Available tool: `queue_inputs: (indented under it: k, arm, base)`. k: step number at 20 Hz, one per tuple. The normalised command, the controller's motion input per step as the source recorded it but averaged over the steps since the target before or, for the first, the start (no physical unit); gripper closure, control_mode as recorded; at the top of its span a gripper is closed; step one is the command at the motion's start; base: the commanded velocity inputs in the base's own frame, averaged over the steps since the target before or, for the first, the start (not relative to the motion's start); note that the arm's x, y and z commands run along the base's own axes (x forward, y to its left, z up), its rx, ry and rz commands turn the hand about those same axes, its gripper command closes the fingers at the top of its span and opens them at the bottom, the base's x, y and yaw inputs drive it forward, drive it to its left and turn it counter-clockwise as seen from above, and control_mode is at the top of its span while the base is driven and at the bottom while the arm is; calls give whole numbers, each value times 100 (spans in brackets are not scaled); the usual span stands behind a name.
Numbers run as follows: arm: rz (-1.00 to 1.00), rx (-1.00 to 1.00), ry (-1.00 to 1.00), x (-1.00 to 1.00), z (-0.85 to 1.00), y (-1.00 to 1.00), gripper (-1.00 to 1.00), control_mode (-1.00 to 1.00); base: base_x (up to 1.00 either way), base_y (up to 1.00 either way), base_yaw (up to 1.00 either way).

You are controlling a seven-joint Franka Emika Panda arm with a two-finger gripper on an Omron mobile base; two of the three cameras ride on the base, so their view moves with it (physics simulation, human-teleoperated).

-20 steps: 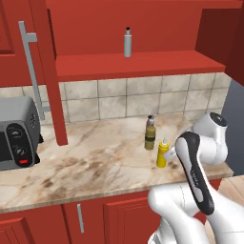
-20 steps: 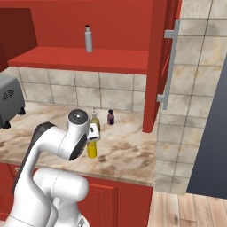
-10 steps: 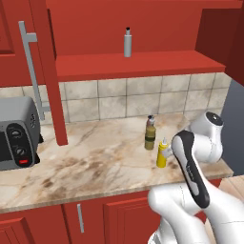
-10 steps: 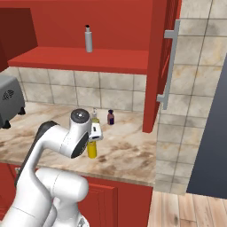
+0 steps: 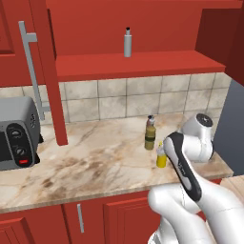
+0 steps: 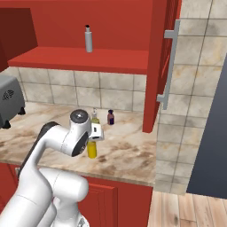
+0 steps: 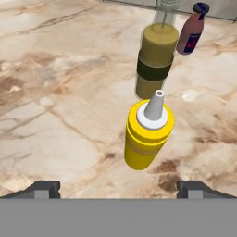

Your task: Pick the mustard and oil and vinegar bottle from the counter and place them in the cabinet.

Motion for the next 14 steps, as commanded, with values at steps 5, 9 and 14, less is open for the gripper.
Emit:
queue_inputs:
  k: [5, 9, 14]
  arm:
    - [0, 0, 0, 32, -22, 0, -100, -100]
    - [0, 0, 0, 29, -19, 0, -100, -100]
    - [0, 0, 0, 23, -8, -1, -100, -100]
  base:
    - [0, 0, 0]
    - [0, 0, 0]
    - [0, 0, 0]
